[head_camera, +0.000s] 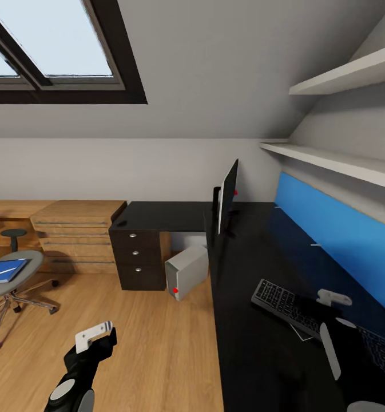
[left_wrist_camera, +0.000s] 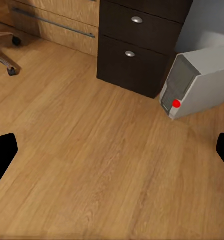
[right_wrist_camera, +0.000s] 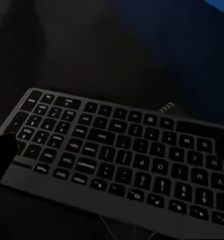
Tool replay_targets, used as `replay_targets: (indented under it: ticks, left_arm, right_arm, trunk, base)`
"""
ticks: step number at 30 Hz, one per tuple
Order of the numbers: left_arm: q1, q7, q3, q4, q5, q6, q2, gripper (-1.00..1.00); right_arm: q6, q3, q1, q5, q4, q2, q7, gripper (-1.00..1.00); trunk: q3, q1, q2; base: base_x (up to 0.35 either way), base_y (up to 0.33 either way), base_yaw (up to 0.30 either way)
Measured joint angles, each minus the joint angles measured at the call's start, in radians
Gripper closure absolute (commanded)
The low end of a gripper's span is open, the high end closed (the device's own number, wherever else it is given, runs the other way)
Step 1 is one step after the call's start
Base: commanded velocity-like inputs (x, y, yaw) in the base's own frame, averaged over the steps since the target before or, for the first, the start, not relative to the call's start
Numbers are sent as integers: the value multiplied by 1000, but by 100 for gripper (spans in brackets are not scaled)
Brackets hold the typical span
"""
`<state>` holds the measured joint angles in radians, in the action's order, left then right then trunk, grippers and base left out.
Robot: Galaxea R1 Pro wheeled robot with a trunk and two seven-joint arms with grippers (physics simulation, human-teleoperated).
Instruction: In the bedroom, organize the workspace by keeping the computer under the desk, ensuring the monitor is on the desk, placing the keyboard on the desk next to the monitor, placing the mouse on the desk next to the keyboard, moving the folder from the swivel chair onto the desk next to the mouse, stacking the notebook on top of the folder with the pen on top of the notebook, and positioning the swivel chair next to the desk.
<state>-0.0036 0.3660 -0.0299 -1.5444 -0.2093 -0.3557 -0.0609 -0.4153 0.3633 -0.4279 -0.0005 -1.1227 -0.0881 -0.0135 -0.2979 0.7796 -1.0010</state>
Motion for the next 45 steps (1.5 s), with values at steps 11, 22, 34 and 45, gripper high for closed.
replay_targets:
  ticks: [11,22,34,45]
  left_arm:
    - [0,-1,5,-1,-2,1,-2,-100]
    - [1,-1,32,15,0,-1,-3,-100]
    - [17,-1,36,10,1,-2,1,-100]
    - [18,3,32,-3,2,-1,3,-100]
  right_arm:
    - [407,-12,-510,168,834,-99,-89,-100]
    - [448,-15,-571,181,941,-24,-113,-100]
    - [451,-15,-558,180,944,-12,-115,-100]
    - [450,-14,-557,181,942,-18,-112,-100]
  trunk:
    - [0,0,0]
    - [0,0,0]
    - [-3,0,0]
    - [-9,0,0]
  base:
    - [13,-69,0]
    - [52,-180,0]
    - [-37,-129,81]
    - [-5,-174,77]
